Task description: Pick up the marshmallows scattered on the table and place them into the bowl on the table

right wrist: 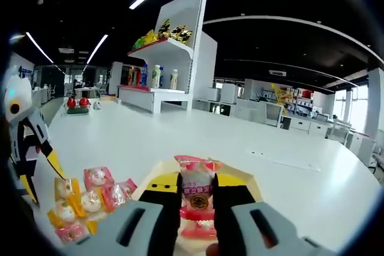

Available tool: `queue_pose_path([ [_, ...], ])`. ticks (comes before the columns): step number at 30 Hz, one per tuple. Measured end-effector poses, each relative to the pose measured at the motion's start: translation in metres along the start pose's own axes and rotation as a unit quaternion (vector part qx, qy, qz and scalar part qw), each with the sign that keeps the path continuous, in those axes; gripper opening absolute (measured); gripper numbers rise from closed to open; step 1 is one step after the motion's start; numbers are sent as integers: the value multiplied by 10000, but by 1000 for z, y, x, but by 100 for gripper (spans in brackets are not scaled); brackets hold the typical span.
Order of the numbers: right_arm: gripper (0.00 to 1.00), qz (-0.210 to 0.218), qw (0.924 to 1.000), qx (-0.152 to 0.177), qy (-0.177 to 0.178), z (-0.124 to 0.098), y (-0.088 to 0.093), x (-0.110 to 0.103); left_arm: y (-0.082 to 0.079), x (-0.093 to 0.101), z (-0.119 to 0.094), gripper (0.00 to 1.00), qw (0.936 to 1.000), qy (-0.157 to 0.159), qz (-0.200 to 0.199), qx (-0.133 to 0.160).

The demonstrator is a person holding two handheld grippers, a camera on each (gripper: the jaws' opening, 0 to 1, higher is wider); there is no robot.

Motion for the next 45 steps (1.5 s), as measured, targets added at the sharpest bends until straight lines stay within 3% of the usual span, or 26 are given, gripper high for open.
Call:
queue_pose_path([
  [9, 22, 31, 9997, -113, -205, 4, 6, -4, 0, 0, 1, 55, 10000, -1, -7, -11],
  [10, 28, 127, 9998, -92, -89, 4, 7, -2, 0, 0, 1, 55, 10000, 6, -8, -10],
  [11, 46, 393, 9992, 83, 1, 4, 4, 0, 0, 0, 1, 55, 10000, 13, -4, -12],
  [13, 79, 722, 9965, 366, -195, 4, -2, 1, 0, 0, 1, 55, 10000, 15, -7, -21],
  [14, 88, 816, 9951, 502, -252, 4, -4, 2, 1, 0, 2, 55, 10000, 18, -16, -25],
  [17, 80, 524, 9980, 327, -116, 1, -2, 5, 1, 0, 2, 55, 10000, 25, -5, -35],
  [26, 80, 592, 9981, 24, -177, 1, 8, 2, -3, -2, -1, 55, 10000, 2, 8, 26],
  [33, 80, 626, 9980, 4, -122, -1, 9, 5, -1, -3, 0, 55, 10000, -9, 14, -34],
  [38, 83, 572, 9983, -32, -118, -3, 11, 5, -6, -4, -4, 55, 9999, -31, -32, 130],
  [45, 84, 507, 9987, 50, -59, -6, 10, 7, -5, -2, -2, 55, 9999, 16, -2, 117],
])
Point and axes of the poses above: the point that each gripper's makers call its tool centre point, and the gripper's own axes: z roughly forward along the fingers, x roughly to its right, y roughly out of its underside, the point moved 7 cm from there along -z, roughly backward along the fingers, and after that the axes turned 1 degree about z, right-handed, at the moved point
